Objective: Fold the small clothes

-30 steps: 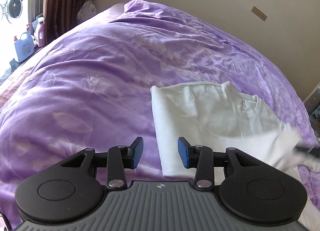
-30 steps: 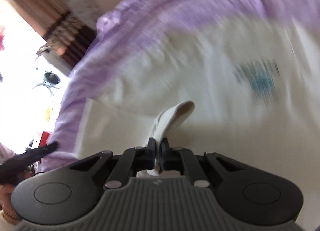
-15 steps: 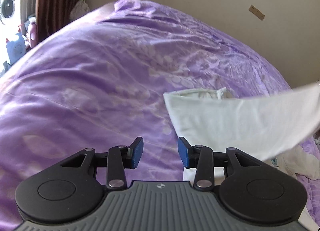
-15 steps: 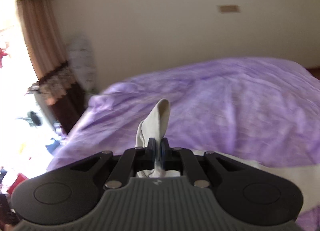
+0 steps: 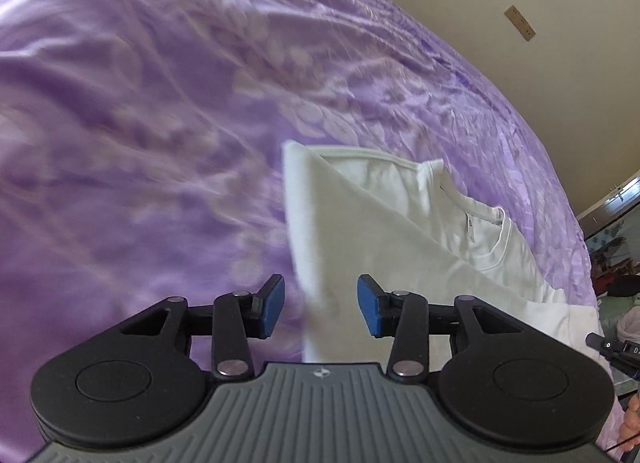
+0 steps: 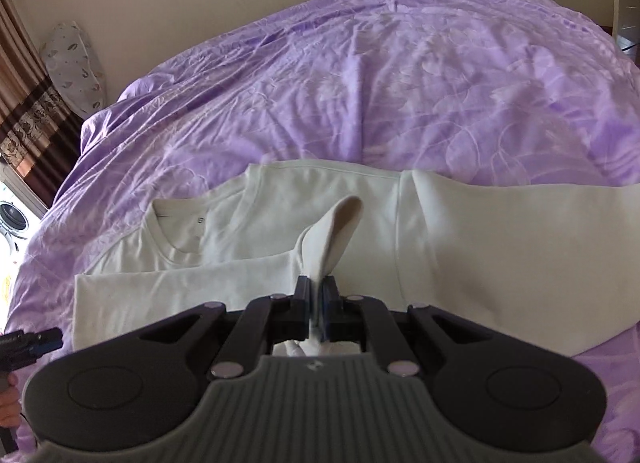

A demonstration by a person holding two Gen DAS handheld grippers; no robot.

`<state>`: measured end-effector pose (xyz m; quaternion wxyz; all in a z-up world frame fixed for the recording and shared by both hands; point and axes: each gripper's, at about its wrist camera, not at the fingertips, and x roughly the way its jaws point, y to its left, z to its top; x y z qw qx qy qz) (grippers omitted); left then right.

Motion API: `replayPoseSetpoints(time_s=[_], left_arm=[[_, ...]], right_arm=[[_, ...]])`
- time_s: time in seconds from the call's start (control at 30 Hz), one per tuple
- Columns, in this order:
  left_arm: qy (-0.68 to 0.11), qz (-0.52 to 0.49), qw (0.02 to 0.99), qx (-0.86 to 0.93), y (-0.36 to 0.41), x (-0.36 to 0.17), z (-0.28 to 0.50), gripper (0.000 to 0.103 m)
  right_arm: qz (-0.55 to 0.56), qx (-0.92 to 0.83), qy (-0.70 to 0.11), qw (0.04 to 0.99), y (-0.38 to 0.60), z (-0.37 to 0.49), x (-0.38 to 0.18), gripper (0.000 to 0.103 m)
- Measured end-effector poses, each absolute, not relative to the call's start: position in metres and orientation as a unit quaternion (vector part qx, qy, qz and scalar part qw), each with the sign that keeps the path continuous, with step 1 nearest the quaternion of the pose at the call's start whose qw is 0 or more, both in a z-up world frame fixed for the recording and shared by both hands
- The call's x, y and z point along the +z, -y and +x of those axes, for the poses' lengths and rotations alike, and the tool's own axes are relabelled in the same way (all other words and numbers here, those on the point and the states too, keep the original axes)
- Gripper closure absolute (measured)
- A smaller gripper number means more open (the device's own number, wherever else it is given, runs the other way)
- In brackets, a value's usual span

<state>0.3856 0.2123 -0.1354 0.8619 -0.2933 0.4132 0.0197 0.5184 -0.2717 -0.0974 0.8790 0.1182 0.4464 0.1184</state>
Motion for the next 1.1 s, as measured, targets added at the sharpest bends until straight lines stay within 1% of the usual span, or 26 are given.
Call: replayPoseSetpoints(time_s=[0.1, 0.13, 0.2, 0.33, 0.43, 0.47, 0.53, 0.6, 0.7, 0.77, 0.8, 0.87, 0.9, 0.93, 1.0, 1.1], left_arm=[[-0.415, -0.256, 0.872, 0.040, -0.198, -0.142, 0.396, 0.054], [-0.413, -0.243, 0.877, 0.046, -0.195, -0.143, 0.398, 0.075], [-0.410, -0.237, 0.880, 0.043, -0.196, -0.143, 0.398, 0.096], [-0.367, -0.272, 0.890, 0.002, -0.213, -0.127, 0.385, 0.098], [-0.365, -0.247, 0.898, -0.003, -0.219, -0.119, 0.384, 0.099], [-0.370, -0.240, 0.897, -0.001, -0.220, -0.121, 0.386, 0.099], [-0.383, -0.231, 0.894, 0.006, -0.220, -0.128, 0.391, 0.099], [-0.397, -0.217, 0.892, 0.015, -0.216, -0.136, 0.395, 0.099], [-0.411, -0.181, 0.893, 0.024, -0.206, -0.142, 0.398, 0.097], [-0.418, -0.170, 0.892, 0.034, -0.205, -0.137, 0.395, 0.090], [-0.422, -0.164, 0.891, 0.041, -0.205, -0.133, 0.392, 0.088], [-0.429, -0.166, 0.887, 0.038, -0.206, -0.122, 0.382, 0.087], [-0.431, -0.172, 0.885, 0.033, -0.207, -0.117, 0.378, 0.080], [-0.436, -0.177, 0.882, 0.028, -0.206, -0.112, 0.371, 0.073], [-0.452, -0.170, 0.875, 0.018, -0.198, -0.104, 0.362, 0.064], [-0.478, -0.141, 0.867, 0.007, -0.183, -0.103, 0.345, 0.061]], right_arm=[[0.116, 0.118, -0.450, 0.878, 0.277, 0.514, -0.101, 0.102], [0.115, 0.117, -0.452, 0.877, 0.278, 0.514, -0.102, 0.102], [0.111, 0.115, -0.456, 0.876, 0.278, 0.513, -0.105, 0.102], [0.115, 0.117, -0.455, 0.875, 0.281, 0.514, -0.105, 0.102], [0.157, 0.171, -0.410, 0.882, 0.289, 0.505, -0.091, 0.102], [0.155, 0.173, -0.403, 0.885, 0.291, 0.506, -0.090, 0.102], [0.120, 0.137, -0.421, 0.889, 0.290, 0.512, -0.099, 0.102], [0.101, 0.114, -0.449, 0.880, 0.290, 0.521, -0.121, 0.102], [0.116, 0.093, -0.482, 0.864, 0.296, 0.530, -0.154, 0.102], [0.117, 0.084, -0.492, 0.858, 0.297, 0.533, -0.168, 0.099], [0.115, 0.079, -0.493, 0.859, 0.297, 0.533, -0.171, 0.094], [0.110, 0.071, -0.493, 0.860, 0.297, 0.532, -0.171, 0.089], [0.106, 0.066, -0.493, 0.861, 0.297, 0.531, -0.170, 0.082], [0.102, 0.063, -0.492, 0.862, 0.297, 0.530, -0.167, 0.078], [0.095, 0.061, -0.489, 0.865, 0.298, 0.526, -0.158, 0.078], [0.080, 0.070, -0.482, 0.870, 0.296, 0.514, -0.144, 0.075]])
